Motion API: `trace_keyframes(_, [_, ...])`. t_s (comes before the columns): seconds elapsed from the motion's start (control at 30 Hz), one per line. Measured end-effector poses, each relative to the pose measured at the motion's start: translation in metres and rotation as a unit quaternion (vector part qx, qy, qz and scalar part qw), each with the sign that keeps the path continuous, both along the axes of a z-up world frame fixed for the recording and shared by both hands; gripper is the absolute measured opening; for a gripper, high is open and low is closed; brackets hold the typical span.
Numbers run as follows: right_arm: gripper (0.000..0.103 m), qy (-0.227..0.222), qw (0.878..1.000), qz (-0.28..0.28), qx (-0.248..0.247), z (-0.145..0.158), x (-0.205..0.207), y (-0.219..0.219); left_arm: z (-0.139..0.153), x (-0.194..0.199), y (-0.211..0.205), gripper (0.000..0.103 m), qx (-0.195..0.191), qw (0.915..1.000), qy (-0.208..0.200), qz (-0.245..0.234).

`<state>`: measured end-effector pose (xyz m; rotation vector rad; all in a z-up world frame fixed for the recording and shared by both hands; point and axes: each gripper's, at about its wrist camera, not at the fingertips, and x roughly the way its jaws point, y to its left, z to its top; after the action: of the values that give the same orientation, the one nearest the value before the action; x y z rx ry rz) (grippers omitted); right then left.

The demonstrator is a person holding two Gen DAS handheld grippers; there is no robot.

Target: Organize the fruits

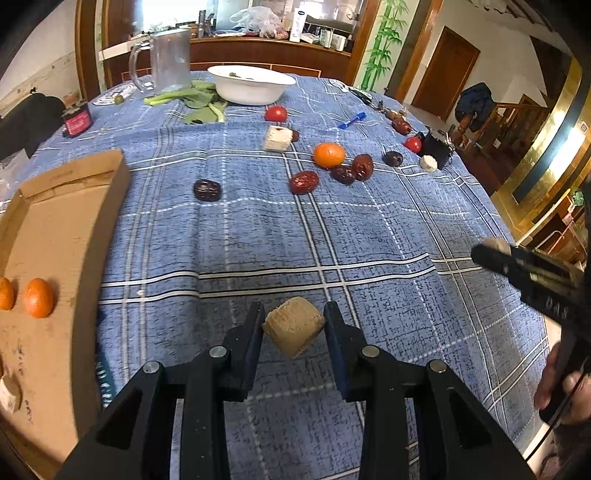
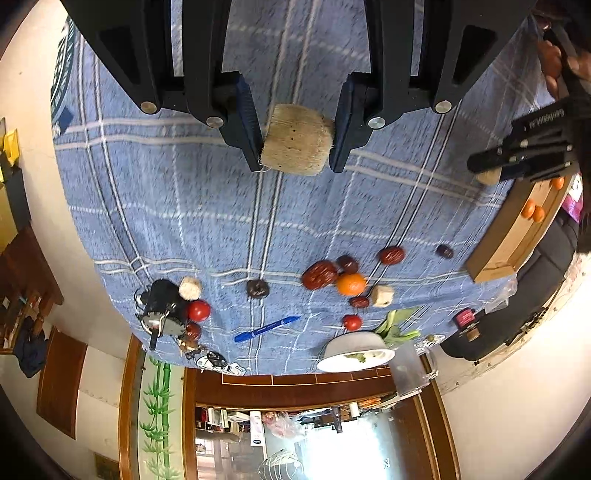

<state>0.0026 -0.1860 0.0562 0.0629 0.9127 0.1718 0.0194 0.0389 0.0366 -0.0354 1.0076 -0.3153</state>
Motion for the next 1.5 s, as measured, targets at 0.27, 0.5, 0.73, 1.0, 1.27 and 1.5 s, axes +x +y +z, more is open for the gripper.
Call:
trace_keyframes(0.27, [0.039,0.001,1.000,0.012,0.009,0.001,-0.011,0.026,0.020,-0.013,0.024,0.032,0.003,0.9995,-0.024,0.020])
trace_keyframes(0.5, [0.039,-0.005,0.999,0.048,0.008,0.008,-0.003,0.068,0.034,-0.019,0.056,0.032,-0.004,0.9982,-0.039,0.045])
trace_keyframes(0.73, [0.039,-0.010,0.996,0.087,0.011,0.015,0.011,0.115,0.041,-0.024,0.099,0.032,-0.002,0.9953,-0.048,0.084])
trace_keyframes(1.0, [0.040,-0.014,0.991,0.128,0.020,0.020,0.030,0.165,0.042,-0.026,0.157,0.032,0.007,0.9890,-0.049,0.140])
trace_keyframes(1.27, [0.040,-0.001,0.987,0.159,0.033,0.017,0.055,0.215,0.044,-0.019,0.207,0.032,0.022,0.9824,-0.050,0.178])
trace_keyframes(1.5, [0.040,0.002,0.982,0.185,0.037,0.021,0.083,0.261,0.045,0.005,0.244,0.032,0.035,0.9775,-0.050,0.202])
